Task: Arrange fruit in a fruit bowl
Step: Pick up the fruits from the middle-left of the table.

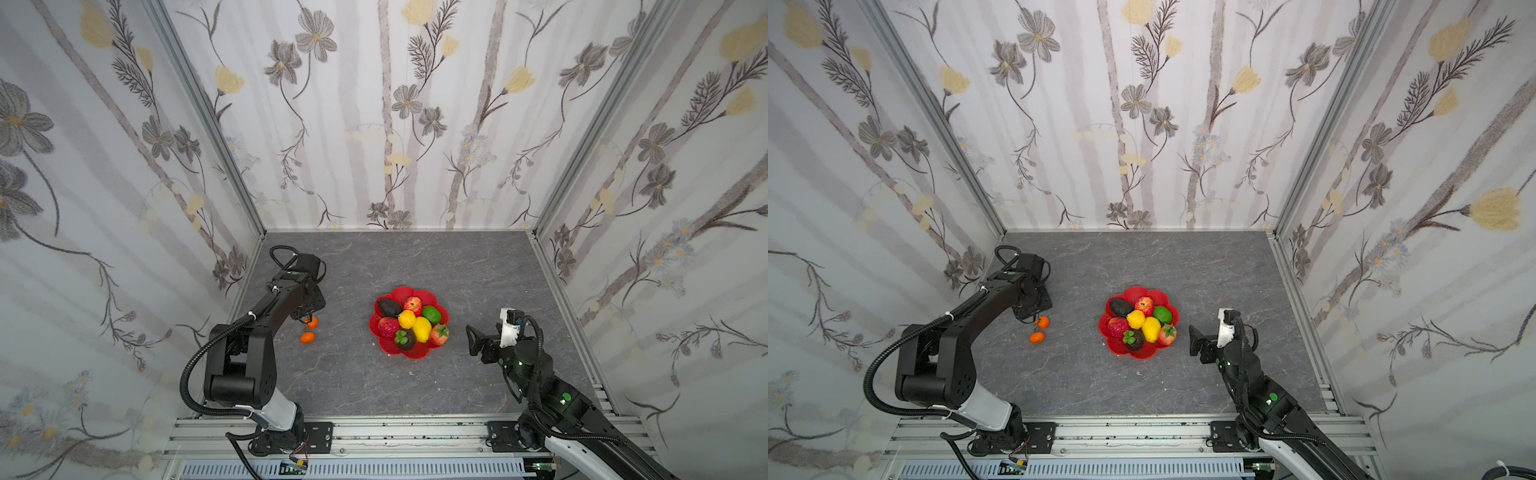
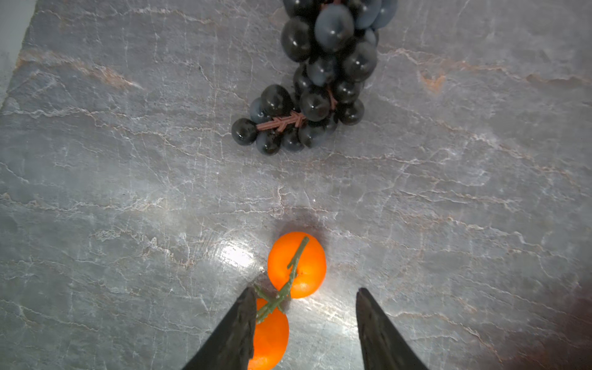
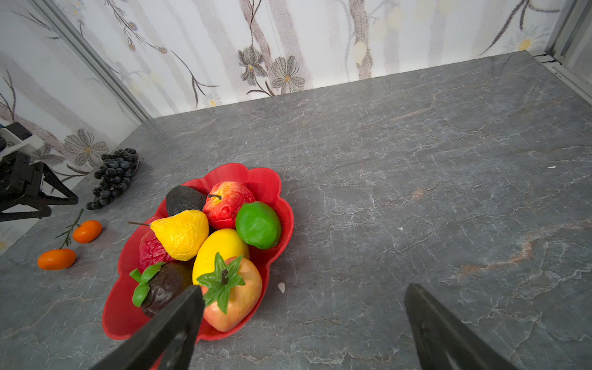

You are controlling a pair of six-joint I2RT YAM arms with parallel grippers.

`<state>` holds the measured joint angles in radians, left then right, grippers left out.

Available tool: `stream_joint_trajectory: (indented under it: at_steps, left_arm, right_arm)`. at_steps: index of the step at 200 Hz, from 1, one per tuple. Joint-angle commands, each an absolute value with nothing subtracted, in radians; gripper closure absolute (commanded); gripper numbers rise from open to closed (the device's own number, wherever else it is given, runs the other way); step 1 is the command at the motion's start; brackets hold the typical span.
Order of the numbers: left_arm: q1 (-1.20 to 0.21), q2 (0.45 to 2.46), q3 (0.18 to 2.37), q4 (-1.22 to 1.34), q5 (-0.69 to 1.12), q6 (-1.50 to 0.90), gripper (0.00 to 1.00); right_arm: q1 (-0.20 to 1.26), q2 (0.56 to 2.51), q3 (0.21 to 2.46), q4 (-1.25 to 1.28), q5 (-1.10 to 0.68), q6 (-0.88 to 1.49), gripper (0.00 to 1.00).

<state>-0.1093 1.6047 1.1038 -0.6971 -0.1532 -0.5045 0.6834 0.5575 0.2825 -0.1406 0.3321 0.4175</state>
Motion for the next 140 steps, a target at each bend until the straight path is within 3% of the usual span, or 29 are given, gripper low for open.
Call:
stream_joint_trajectory:
  at_steps: [1,140]
  left_arm:
    - [-0.106,1.642,1.122,-0.669,-0.152,-0.496,0.51]
    - [-0.098,1.764,1.14,-0.638,-0.163,-0.474,0.73]
  right_arm:
    - [0.683,0.564,0.283,-0.128,0.339,0.414,0.02]
    - [0.683,0.576,0.282,-0.123,0.344,0.411,0.02]
